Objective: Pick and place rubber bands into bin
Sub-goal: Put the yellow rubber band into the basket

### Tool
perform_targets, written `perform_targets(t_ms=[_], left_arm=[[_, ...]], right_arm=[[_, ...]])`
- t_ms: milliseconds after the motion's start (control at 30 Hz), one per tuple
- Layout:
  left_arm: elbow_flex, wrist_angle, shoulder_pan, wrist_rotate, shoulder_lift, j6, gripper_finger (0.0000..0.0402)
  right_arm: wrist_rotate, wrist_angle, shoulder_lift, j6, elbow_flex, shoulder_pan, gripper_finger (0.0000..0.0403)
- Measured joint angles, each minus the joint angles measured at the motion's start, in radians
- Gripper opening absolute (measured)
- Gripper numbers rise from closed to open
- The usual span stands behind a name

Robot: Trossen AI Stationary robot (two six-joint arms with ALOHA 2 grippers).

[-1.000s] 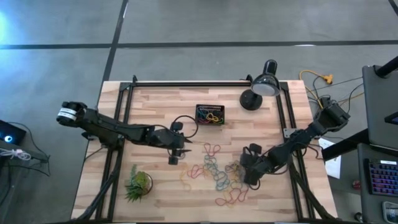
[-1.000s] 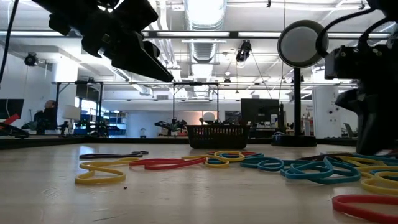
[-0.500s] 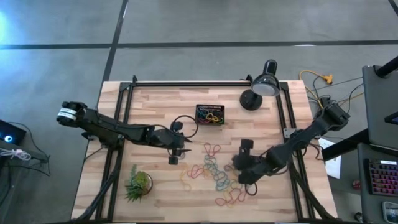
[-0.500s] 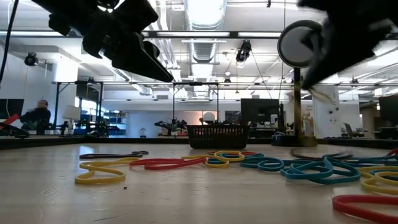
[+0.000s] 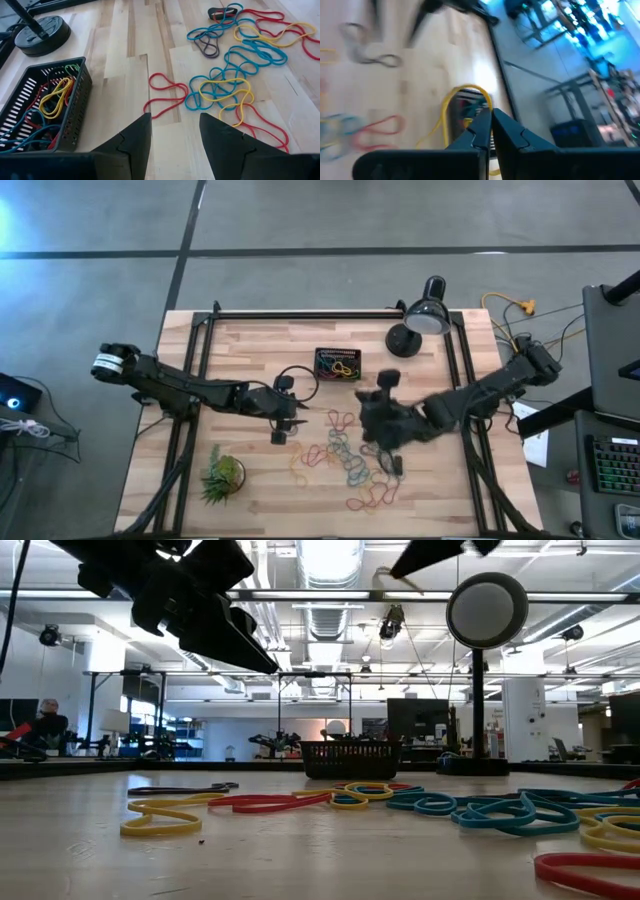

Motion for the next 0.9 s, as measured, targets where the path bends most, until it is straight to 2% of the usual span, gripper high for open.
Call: perform_targets(t_ms=[167,333,500,633,900], left_arm=[[-0.004,0.000,0.000,0.000,0.000,0.000,0.0153],[-0.015,-0.001,0.000,0.001,0.001,0.000,0.0153],[-0.022,0.000,0.000,0.001,0.001,0.000,0.0153],[-0.029,-0.001,0.000,0.001,0.001,0.001,0.0153],[-0.029,0.000,0.000,0.001,0.001,0.008,0.0153]], right_arm=[[-0.039,0.002,0.000,-0.029,0.016,-0.158,0.0009],[-0.213,0.056,0.000,-0.030,-0.013,-0.337,0.0009],[-0.376,0.188,0.000,-0.036,-0.083,-0.480,0.0009],[-0.489,0.314,0.001,-0.037,-0.153,-0.557,0.0009],[-0.620,0.559,0.001,-0.028,-0.299,-0.629,0.0009]])
